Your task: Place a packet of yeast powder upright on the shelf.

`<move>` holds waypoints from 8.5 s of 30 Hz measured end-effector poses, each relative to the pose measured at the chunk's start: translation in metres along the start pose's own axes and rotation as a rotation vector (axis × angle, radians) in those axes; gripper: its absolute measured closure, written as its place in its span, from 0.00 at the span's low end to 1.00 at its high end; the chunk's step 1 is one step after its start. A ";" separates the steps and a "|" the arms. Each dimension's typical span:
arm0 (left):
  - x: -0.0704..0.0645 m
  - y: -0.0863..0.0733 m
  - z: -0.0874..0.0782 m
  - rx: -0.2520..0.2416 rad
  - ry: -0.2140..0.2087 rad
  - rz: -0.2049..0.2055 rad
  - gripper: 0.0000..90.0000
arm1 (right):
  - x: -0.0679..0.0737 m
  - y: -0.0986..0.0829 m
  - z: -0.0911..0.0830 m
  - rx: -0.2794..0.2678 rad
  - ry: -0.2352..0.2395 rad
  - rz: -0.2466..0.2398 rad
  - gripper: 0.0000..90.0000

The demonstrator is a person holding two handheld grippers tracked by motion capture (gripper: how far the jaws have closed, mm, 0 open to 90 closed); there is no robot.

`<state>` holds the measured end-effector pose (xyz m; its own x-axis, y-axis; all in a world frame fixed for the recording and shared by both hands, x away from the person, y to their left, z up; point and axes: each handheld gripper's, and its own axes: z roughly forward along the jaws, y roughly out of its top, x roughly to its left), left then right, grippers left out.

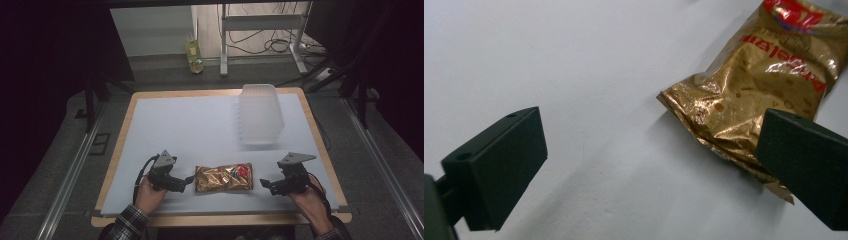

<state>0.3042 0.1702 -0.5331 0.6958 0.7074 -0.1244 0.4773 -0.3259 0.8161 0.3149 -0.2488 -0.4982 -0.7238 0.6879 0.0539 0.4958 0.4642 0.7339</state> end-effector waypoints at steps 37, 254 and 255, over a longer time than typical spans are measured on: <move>-0.019 0.013 -0.011 -0.024 -0.056 0.074 0.27 | -0.009 -0.007 0.001 0.058 -0.031 -0.089 0.05; -0.023 0.002 0.002 -0.052 -0.002 0.200 0.01 | -0.096 0.242 -0.044 0.216 0.012 -0.689 0.80; -0.023 0.002 0.002 -0.052 -0.002 0.200 0.01 | -0.098 0.242 -0.042 0.222 0.008 -0.687 0.80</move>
<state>0.2903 0.1526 -0.5299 0.7751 0.6305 0.0417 0.3013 -0.4268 0.8527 0.4856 -0.2273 -0.2974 -0.9103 0.1962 -0.3644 0.0130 0.8935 0.4488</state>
